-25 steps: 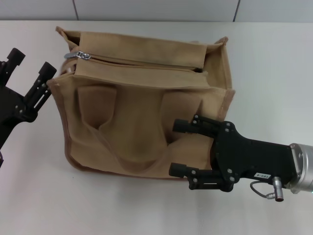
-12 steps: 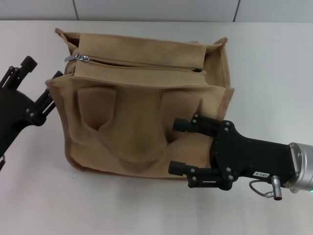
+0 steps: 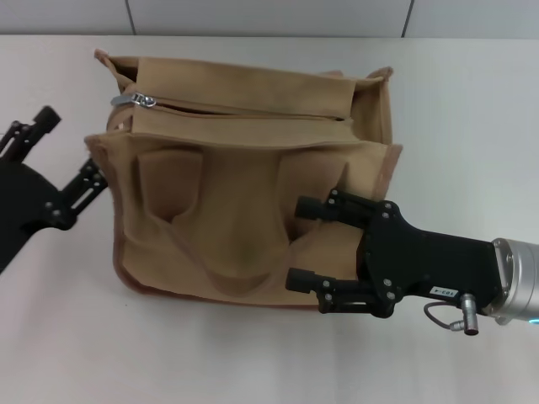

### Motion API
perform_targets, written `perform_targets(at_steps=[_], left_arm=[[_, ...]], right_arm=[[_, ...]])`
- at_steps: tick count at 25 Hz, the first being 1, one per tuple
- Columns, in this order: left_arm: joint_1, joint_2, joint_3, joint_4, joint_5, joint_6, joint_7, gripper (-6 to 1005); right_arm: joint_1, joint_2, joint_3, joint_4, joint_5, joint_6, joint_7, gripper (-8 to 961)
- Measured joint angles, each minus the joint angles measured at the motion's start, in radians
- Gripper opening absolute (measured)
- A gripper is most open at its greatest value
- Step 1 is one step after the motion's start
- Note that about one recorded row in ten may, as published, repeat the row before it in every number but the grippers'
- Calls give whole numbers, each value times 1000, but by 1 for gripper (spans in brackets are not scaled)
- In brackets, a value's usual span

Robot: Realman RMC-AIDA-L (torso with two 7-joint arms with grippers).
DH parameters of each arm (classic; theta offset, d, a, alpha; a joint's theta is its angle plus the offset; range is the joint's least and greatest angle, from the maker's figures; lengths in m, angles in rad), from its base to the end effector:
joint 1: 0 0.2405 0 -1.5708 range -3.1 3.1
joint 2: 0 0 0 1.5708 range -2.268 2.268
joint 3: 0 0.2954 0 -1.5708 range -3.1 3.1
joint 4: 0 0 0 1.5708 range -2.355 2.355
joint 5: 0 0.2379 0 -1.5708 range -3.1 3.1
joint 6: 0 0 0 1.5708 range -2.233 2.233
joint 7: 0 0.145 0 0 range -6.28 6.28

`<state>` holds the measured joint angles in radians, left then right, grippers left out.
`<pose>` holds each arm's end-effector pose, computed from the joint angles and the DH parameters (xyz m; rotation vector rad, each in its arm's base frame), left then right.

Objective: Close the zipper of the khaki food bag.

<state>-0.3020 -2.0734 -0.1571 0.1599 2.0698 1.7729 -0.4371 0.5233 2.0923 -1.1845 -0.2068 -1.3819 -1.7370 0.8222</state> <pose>-0.3840 0.2542 -0.0185 -1.9318 -0.2570 -1.0018 0.2713 0.2927 -0.0981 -2.7596 0.2565 1.3149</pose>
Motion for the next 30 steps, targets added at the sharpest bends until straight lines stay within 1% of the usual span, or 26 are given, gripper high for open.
perform_targets(at_steps=[4,9,12,17,28,30], left_arm=[[-21,0,18,-26,9,-13,35,743],[-46,0,6,-38,3,-44,-39,739],[-53,1,-22,-40,1,-47,-99,736],[-54,0,-65,-43,0,-46,-116,732],[-41,0,-70,-62,0,-27,-106,722],[-41,0,-64,-62,4,-26,-104,601]], right_arm=[[6,0,1,8,0,1,0,769],[6,0,2,13,0,1,0,766],[4,0,2,14,1,1,0,764],[4,0,2,22,2,1,0,761],[4,0,2,23,2,11,0,754],[4,0,2,23,1,12,0,752]])
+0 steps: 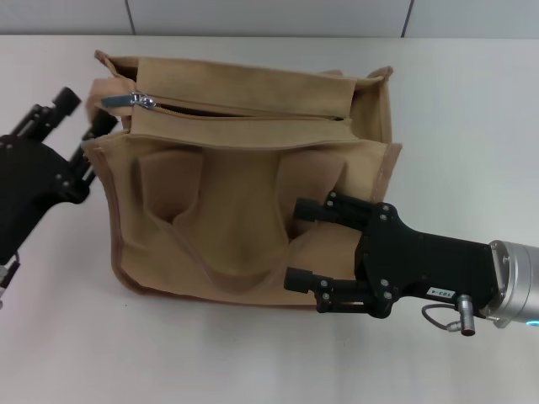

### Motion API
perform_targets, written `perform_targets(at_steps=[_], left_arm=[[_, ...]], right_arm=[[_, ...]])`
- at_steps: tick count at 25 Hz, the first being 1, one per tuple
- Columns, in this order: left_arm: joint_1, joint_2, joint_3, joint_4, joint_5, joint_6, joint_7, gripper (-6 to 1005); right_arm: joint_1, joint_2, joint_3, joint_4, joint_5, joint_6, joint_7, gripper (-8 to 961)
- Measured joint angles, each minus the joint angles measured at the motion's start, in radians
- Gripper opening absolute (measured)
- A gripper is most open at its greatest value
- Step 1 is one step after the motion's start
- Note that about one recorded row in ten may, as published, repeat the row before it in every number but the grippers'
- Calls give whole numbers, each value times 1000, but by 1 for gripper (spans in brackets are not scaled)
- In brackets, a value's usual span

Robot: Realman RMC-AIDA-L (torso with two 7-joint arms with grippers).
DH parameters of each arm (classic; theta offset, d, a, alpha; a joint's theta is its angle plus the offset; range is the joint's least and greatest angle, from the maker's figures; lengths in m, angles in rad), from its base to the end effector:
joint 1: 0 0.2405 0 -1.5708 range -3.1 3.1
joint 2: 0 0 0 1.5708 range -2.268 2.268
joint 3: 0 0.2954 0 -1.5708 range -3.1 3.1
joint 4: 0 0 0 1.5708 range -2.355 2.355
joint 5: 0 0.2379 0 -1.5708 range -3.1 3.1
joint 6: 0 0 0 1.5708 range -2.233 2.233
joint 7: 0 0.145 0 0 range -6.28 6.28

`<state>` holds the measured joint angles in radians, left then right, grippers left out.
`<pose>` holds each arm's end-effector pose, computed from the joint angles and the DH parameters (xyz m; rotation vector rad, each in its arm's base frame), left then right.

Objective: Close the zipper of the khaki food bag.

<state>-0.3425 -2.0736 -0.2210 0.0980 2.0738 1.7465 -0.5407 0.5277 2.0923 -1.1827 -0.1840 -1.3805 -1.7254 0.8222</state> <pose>-0.3708 0.2729 -0.0238 -1.8765 -0.3806 -1.1327 0.2734 0.2918 -0.1010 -2.7577 0.2910 1.3044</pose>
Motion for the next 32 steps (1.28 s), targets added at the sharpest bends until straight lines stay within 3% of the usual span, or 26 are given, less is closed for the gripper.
perform_targets(at_steps=[1,15,21,28,32], left_arm=[[-5,0,24,2,2,-11,1,540],[-8,1,67,15,3,-77,54,539],[-1,-1,8,4,-6,-26,50,539],[-5,-1,9,-5,-1,-7,57,536],[-4,-2,6,-16,-3,-6,57,450]], right_arm=[[0,0,0,0,0,0,0,752],[-1,0,0,0,0,0,0,743],[0,0,0,0,1,0,0,739],[0,0,0,0,2,7,0,735],[-1,0,0,1,2,13,0,733]])
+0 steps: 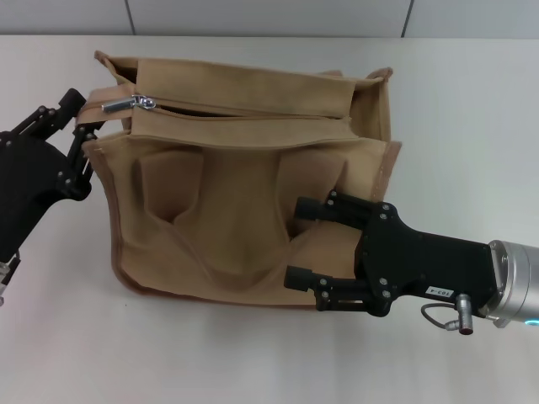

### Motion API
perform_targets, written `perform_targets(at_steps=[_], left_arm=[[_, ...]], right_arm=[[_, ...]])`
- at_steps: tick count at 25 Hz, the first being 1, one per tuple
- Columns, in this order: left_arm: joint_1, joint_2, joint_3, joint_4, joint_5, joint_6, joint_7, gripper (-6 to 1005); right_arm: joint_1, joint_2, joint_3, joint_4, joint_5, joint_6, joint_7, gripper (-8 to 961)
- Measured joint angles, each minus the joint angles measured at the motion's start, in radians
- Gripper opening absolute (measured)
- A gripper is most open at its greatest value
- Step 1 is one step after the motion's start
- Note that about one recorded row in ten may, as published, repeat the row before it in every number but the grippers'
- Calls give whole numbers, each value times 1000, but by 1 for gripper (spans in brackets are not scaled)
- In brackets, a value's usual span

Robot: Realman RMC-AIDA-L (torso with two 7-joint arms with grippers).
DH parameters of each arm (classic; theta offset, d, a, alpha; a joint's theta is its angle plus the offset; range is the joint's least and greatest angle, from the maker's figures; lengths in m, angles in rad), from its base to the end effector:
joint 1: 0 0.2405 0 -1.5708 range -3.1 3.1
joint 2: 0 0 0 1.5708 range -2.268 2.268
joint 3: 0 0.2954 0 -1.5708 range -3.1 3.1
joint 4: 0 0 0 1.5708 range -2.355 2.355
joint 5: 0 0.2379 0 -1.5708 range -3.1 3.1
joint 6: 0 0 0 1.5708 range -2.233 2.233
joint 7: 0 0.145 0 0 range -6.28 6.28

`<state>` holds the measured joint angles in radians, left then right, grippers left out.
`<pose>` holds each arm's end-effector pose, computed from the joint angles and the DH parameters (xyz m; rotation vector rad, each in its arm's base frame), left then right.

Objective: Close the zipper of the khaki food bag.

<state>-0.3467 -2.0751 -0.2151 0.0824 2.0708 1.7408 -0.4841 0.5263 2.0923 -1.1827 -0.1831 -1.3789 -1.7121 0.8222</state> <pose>-0.3673 0.2745 -0.0277 -1.8775 -0.3344 -1.1104 0.2750 0.2926 -0.1020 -2.7538 0.3006 1.2880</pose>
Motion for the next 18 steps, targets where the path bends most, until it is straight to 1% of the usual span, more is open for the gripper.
perform_targets(at_steps=[3,10,18], left_arm=[[2,1,-1,-4,-1,2,0,385],[4,1,-9,-6,-2,48,-8,157],[-3,0,-12,-16,-2,40,-1,71]], right_arm=[[0,0,0,1,0,4,0,731],[0,0,0,1,0,11,0,726],[0,0,0,1,0,11,0,721]])
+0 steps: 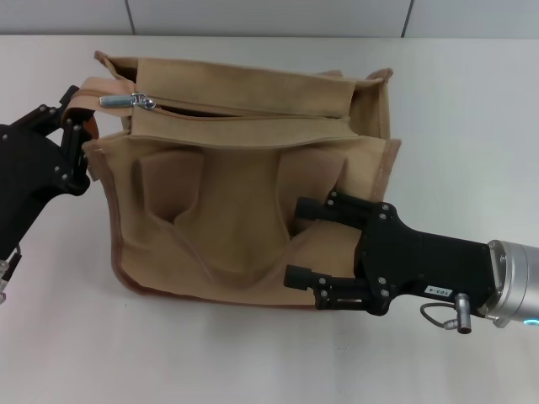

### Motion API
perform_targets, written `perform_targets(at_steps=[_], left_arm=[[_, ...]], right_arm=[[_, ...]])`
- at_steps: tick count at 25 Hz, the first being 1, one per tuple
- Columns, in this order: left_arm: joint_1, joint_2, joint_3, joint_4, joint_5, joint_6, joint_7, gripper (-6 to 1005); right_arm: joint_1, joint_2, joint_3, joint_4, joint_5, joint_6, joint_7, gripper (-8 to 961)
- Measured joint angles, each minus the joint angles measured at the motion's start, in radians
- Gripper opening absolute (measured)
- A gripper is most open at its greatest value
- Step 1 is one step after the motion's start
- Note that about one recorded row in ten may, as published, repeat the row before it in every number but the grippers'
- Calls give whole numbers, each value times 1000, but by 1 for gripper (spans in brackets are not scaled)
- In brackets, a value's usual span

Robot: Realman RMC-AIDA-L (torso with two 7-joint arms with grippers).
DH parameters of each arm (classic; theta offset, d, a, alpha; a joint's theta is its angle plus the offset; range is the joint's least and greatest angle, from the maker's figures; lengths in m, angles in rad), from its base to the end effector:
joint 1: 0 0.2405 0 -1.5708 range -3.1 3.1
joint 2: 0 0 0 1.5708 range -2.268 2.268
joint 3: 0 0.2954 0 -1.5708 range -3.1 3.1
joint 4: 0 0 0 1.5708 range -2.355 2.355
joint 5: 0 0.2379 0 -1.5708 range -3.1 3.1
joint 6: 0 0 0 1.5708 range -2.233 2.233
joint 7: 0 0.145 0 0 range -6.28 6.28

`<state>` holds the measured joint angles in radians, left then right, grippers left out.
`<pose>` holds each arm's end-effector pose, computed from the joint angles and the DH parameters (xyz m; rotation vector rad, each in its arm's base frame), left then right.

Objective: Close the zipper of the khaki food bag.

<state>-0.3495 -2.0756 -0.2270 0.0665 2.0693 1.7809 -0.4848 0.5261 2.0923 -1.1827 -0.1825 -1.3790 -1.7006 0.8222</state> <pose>-0.3602 0.2733 -0.0261 -1.8551 -0.3125 -1.1678 0.2761 0.2935 -0.1029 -2.7525 0.3070 1.2732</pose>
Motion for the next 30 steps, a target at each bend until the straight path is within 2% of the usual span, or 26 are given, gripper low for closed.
perform_targets(at_steps=[10,18,23,30], left_arm=[[-4,-1,-2,-3,5,-20,4,30],[6,2,20,-42,10,113,-5,20],[-19,0,67,-65,11,106,-36,20],[-28,-1,75,-68,11,105,-39,20]], right_arm=[[1,0,0,0,0,-10,0,715],[-4,0,3,-4,61,-116,-3,710],[61,0,3,-10,121,-80,106,707],[205,-1,-10,-69,141,11,495,703]])
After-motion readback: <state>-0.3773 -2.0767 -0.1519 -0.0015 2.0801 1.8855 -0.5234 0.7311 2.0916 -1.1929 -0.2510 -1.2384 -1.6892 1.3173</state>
